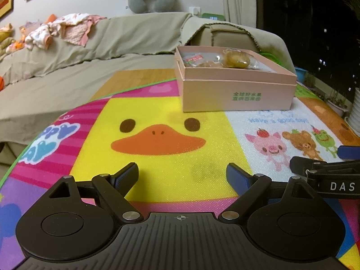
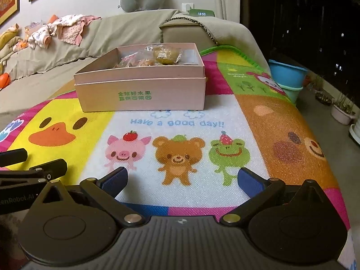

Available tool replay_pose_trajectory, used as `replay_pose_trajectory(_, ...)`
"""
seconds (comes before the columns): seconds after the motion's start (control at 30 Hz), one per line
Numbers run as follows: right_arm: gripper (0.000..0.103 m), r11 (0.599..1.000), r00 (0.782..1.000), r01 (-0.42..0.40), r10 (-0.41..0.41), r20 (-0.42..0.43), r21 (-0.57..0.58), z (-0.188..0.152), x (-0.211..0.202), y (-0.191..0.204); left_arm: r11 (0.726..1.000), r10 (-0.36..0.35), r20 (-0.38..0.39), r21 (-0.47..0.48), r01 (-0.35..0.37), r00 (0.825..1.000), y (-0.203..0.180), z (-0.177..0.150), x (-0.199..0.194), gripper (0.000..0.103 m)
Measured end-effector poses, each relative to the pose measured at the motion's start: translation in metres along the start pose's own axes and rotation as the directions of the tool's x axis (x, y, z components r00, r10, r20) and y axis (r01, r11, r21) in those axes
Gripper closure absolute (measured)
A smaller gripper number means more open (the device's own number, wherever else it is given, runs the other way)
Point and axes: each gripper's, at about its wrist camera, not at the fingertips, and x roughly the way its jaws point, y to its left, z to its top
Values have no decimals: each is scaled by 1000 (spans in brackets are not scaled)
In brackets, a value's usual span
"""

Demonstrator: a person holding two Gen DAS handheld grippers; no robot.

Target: Organize objects

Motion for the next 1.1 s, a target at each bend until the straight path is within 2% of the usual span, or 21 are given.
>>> replay_pose_trajectory(1.1, 0, 1000, 1000, 1, -1, 8, -3, -2, -1, 1, 1000, -1, 16, -6, 1, 1000, -5, -2, -5, 17)
